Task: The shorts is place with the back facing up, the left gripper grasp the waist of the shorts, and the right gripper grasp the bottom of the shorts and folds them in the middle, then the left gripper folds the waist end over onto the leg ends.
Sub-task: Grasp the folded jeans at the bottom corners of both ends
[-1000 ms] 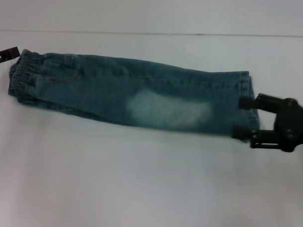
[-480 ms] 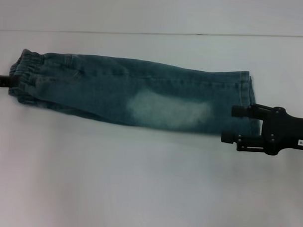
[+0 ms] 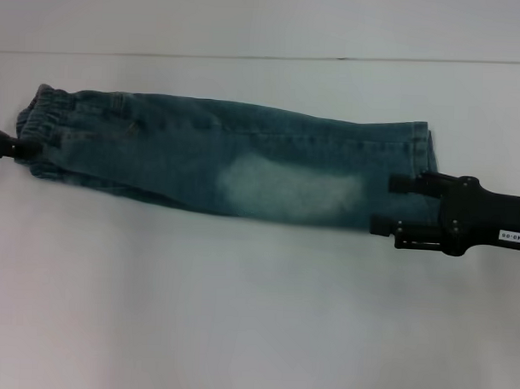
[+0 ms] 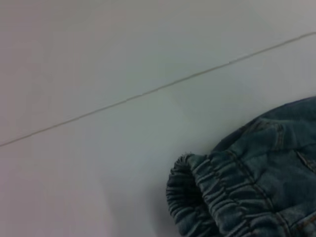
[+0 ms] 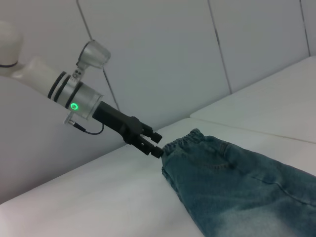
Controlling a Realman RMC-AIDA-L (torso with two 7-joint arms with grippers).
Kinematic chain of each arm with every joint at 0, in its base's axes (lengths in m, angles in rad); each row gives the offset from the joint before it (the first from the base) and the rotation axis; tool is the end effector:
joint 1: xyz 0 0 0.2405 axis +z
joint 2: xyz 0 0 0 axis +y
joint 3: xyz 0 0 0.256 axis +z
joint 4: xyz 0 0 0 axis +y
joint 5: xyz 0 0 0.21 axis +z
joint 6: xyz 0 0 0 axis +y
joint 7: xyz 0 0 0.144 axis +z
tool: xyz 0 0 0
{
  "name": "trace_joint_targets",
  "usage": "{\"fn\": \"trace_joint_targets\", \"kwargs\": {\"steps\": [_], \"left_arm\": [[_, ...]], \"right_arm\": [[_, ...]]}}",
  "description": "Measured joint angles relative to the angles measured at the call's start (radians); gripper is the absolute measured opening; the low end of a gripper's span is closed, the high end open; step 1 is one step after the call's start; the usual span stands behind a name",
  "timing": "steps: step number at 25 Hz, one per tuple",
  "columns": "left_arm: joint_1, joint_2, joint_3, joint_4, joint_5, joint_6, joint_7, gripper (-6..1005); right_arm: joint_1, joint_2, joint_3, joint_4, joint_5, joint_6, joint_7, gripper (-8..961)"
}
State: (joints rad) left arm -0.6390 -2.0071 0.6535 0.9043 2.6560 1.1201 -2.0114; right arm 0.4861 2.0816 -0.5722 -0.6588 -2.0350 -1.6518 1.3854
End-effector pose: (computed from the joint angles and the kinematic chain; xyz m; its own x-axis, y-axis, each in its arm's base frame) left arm -0.3199 0.4062 0.0929 0.7094 0.6815 0.1795 0.5938 -0.4409 -0.6730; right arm 0.2761 0.3112 0.0106 0.7327 -0.3785 -0.5655 -0.5177 -0.8495 -0.1022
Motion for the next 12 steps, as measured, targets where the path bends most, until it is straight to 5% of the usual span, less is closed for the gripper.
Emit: {"fn": "trace_joint_targets", "kwargs": {"steps": [12], "left_arm": [[-0.055, -0.009, 0.030, -0.109, 0.090, -0.111, 0.002, 918]], "right_arm": [[0.016, 0.001, -0.006, 0.011, -0.001, 0.024, 0.003, 915]]}}
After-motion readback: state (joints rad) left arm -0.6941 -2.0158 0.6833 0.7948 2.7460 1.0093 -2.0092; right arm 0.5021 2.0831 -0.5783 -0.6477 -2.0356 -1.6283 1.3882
